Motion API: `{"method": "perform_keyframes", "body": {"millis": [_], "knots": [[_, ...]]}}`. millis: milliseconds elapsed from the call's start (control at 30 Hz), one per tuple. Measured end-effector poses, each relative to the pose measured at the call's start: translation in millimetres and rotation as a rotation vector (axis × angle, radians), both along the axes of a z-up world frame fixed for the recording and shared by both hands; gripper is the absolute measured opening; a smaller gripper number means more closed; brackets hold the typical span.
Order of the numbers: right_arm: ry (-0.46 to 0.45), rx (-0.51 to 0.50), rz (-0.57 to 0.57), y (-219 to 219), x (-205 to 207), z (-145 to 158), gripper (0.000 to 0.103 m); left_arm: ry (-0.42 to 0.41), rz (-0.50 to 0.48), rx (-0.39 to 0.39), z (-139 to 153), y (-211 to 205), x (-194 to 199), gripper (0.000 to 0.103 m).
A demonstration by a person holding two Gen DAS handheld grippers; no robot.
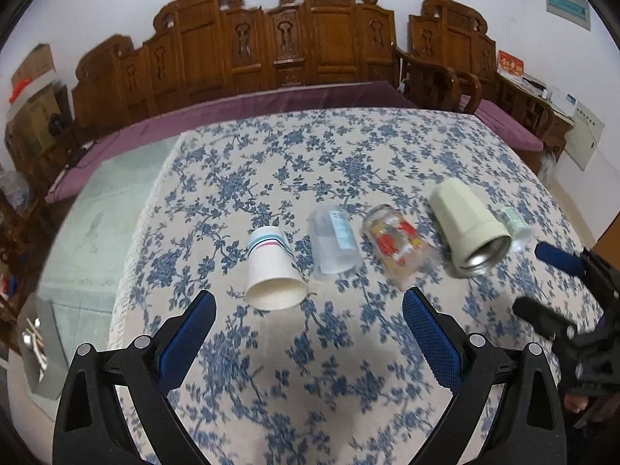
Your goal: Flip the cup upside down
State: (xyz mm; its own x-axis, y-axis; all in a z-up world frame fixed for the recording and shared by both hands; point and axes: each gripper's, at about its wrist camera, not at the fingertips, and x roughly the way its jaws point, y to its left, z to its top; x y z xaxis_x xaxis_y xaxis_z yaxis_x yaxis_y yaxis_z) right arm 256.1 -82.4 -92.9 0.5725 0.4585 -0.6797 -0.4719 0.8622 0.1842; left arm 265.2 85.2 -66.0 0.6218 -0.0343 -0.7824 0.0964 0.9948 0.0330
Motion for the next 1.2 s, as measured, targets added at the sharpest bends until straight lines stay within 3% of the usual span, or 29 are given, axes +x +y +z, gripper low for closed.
{"method": "perform_keyframes", "body": {"millis": [67, 433, 700, 800, 1200], "knots": [[0.014, -0.006, 0.007, 6.4, 5.4, -6.6, 0.083, 0.045, 0.001, -0.012, -11.2, 6.5, 20.0, 0.087], [0.075, -0.034, 0.033, 19.6, 16.0, -37.3, 0.083, 0.241, 0.083, -0.117, -71.9, 41.4, 102.0, 0.074], [0.096, -0.042, 0.017, 8.6, 15.6, -47.5, 0.083, 0.340, 0.149, -0.232, -107.9, 65.1, 123.8, 0.069], [0.100, -0.043, 0.009, 5.2, 14.8, -48.4, 0.083, 0.353, 0.150, -0.229, -114.2, 62.1, 123.5, 0.057], [0.093, -0.039, -0.028, -14.4, -4.2, -39.5, 0.083, 0.261, 0.108, -0.188, -82.8, 39.3, 77.5, 0.055]]}}
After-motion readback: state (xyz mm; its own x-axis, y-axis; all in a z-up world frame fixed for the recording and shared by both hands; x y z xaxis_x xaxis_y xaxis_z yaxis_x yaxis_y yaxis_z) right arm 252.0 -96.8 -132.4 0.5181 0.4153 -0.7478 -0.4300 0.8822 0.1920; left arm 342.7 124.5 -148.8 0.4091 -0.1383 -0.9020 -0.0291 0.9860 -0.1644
